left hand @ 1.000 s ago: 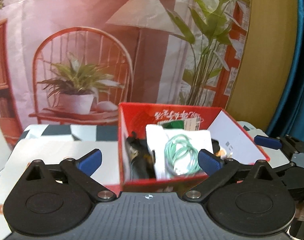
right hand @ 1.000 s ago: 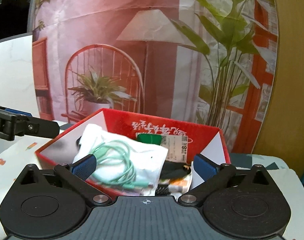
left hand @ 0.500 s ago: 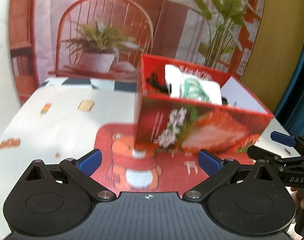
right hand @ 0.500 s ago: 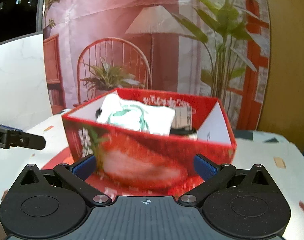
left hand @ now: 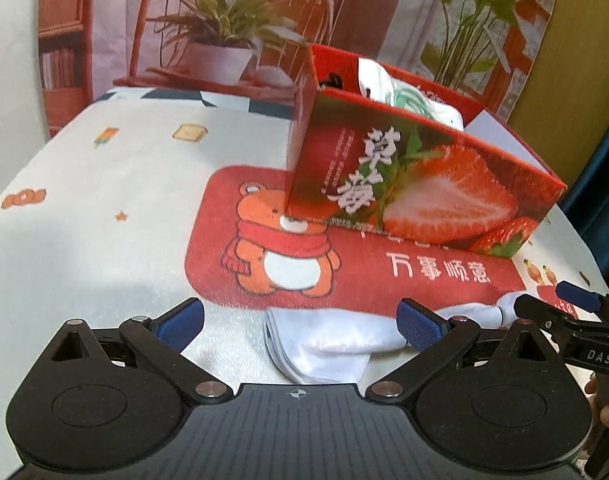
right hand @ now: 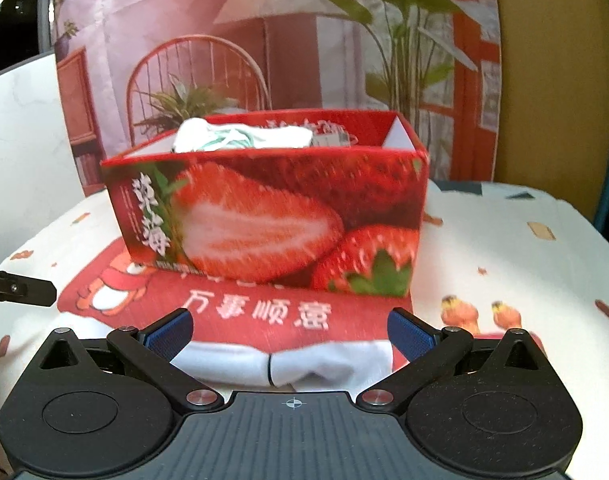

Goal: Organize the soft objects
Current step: 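Move both grippers down to the white socks beside the box, then close both grippers on the white socks, then lift the white socks with both grippers and lower them into the box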

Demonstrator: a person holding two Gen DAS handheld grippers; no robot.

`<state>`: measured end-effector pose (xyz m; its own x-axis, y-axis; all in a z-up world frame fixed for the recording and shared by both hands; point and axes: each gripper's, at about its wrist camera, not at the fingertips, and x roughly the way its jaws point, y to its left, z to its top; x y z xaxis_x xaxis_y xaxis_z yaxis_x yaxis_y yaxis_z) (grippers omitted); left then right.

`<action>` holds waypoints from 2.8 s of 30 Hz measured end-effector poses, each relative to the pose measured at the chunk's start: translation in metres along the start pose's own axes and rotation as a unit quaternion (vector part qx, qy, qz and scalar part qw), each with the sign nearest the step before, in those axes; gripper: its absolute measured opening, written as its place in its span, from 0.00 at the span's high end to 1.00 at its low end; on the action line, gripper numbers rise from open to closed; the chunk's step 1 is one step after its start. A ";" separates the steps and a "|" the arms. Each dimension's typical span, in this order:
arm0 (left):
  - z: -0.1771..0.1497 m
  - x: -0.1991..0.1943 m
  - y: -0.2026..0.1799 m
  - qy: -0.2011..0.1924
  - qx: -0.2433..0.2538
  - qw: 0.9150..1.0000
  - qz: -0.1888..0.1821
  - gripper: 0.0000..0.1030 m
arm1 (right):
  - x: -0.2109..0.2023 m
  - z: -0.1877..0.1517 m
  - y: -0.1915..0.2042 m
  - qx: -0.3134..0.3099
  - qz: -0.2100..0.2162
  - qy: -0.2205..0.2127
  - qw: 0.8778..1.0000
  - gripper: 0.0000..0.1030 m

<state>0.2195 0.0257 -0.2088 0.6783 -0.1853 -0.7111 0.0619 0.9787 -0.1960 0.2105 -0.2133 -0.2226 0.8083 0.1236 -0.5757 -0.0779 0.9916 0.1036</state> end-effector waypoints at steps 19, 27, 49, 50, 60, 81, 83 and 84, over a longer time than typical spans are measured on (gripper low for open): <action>-0.017 0.023 0.002 0.016 -0.010 1.000 -0.025 0.29 | 0.022 -0.019 -0.024 0.039 -0.014 0.033 0.999 0.33; -0.019 0.026 0.003 0.001 -0.006 0.999 -0.034 0.52 | 0.025 -0.020 -0.026 0.039 -0.009 0.034 0.999 0.34; 0.002 -0.004 -0.007 -0.037 0.033 0.998 -0.040 0.83 | 0.006 -0.001 -0.010 0.030 0.054 0.020 0.998 0.73; 0.005 -0.007 -0.008 -0.043 0.037 0.998 -0.040 0.83 | 0.004 0.002 -0.009 0.030 0.056 0.015 0.998 0.73; 0.046 -0.033 -0.021 -0.089 0.070 0.992 -0.052 0.83 | -0.020 0.045 -0.009 0.017 0.064 -0.036 0.997 0.74; 0.147 -0.038 -0.062 -0.148 0.102 0.981 -0.070 0.83 | -0.016 0.168 -0.032 -0.015 0.058 -0.102 0.993 0.75; 0.154 -0.029 -0.064 -0.141 0.100 0.982 -0.072 0.83 | -0.008 0.176 -0.035 -0.022 0.055 -0.101 0.993 0.75; 0.157 -0.025 -0.064 -0.138 0.100 0.983 -0.072 0.83 | -0.005 0.178 -0.036 -0.025 0.054 -0.100 0.993 0.75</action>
<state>0.3131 -0.0185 -0.0724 0.8236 -0.3186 -0.4692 0.2950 0.9472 -0.1254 0.3130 -0.2568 -0.0791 0.8928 0.2245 -0.3904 -0.1954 0.9741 0.1135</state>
